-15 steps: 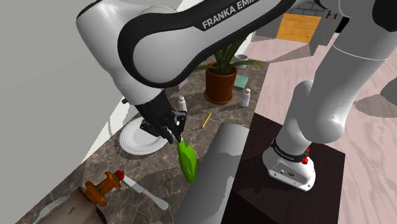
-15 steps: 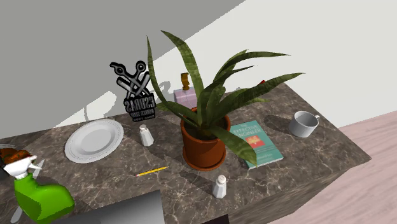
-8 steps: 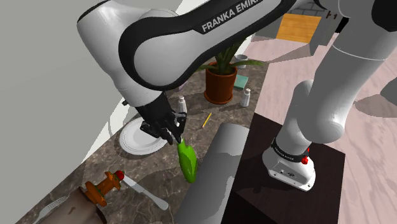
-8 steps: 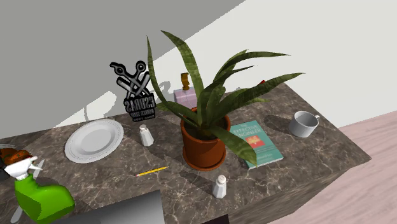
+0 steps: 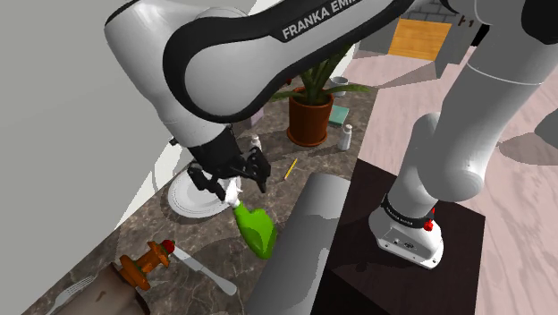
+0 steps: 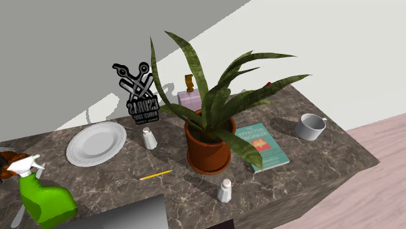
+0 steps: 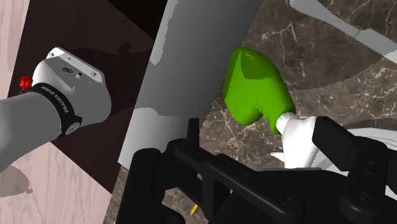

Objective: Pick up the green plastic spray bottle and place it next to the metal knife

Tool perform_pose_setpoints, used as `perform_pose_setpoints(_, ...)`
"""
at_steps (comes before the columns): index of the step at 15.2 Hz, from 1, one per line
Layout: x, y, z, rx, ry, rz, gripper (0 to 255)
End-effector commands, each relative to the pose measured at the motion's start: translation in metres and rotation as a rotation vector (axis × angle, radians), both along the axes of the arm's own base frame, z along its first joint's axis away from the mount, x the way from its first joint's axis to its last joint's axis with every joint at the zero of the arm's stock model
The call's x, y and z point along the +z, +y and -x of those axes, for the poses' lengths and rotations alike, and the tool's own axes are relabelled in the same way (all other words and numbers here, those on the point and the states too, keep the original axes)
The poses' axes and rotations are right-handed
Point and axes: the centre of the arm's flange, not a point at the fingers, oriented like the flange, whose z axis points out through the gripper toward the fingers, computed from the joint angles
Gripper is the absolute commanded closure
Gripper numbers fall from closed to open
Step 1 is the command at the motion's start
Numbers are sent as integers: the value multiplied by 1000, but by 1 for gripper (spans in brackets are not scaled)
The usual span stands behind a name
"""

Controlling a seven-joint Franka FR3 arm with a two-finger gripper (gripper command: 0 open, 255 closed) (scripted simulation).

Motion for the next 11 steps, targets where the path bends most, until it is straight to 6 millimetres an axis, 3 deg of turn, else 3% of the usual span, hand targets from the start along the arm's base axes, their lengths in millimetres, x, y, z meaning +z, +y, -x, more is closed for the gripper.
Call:
perform_pose_setpoints(1,20,4,-5,0,0,0,0)
perform_pose_setpoints(3,42,8,-11,0,0,0,0)
perform_pose_setpoints(11,42,8,-11,0,0,0,0)
